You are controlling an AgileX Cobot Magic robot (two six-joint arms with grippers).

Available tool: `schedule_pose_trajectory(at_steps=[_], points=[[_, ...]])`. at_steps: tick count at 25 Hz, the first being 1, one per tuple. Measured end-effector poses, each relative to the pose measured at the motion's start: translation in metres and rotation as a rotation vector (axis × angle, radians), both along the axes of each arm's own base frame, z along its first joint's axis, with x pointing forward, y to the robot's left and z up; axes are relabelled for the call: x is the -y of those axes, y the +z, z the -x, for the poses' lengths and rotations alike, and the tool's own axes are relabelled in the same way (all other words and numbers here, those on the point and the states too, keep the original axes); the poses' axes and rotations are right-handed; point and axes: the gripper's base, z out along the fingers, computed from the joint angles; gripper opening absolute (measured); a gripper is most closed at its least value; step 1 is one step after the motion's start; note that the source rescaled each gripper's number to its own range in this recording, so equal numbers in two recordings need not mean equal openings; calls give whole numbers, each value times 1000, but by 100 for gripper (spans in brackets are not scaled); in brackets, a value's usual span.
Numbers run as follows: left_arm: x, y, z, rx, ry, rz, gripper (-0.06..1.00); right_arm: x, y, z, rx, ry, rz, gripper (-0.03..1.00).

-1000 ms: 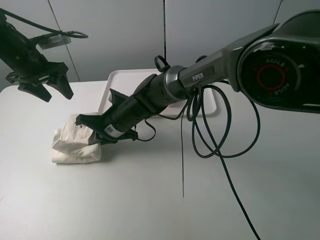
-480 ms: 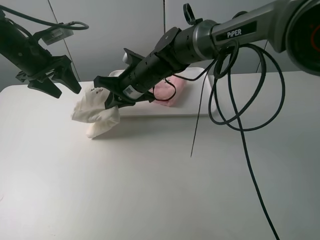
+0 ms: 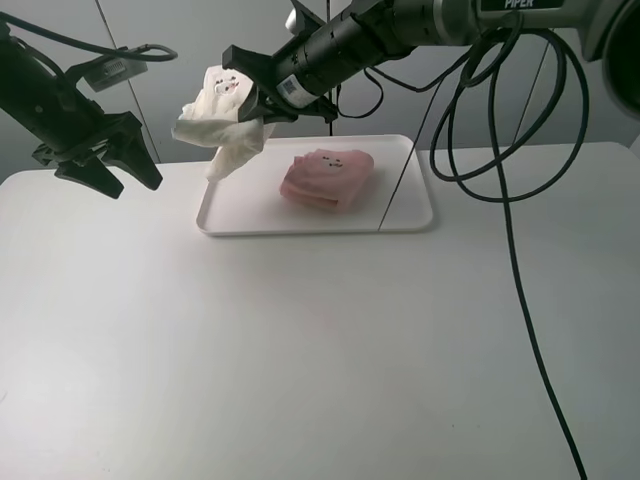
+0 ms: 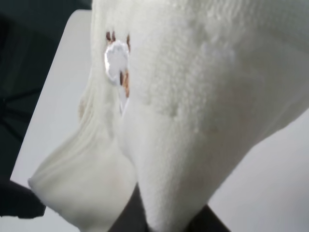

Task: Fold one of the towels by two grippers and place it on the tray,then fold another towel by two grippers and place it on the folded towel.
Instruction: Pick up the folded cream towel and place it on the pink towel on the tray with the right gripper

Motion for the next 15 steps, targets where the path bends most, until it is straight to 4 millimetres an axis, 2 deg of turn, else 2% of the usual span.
schedule_pose_trajectory(at_steps=[5,15], points=[[0,0,0,0,0,0,89,24,-1,-14,-40,-56,-10,8],[0,0,0,3,-8,-1,89,67,-54,-40,-192,-153,-3,8]])
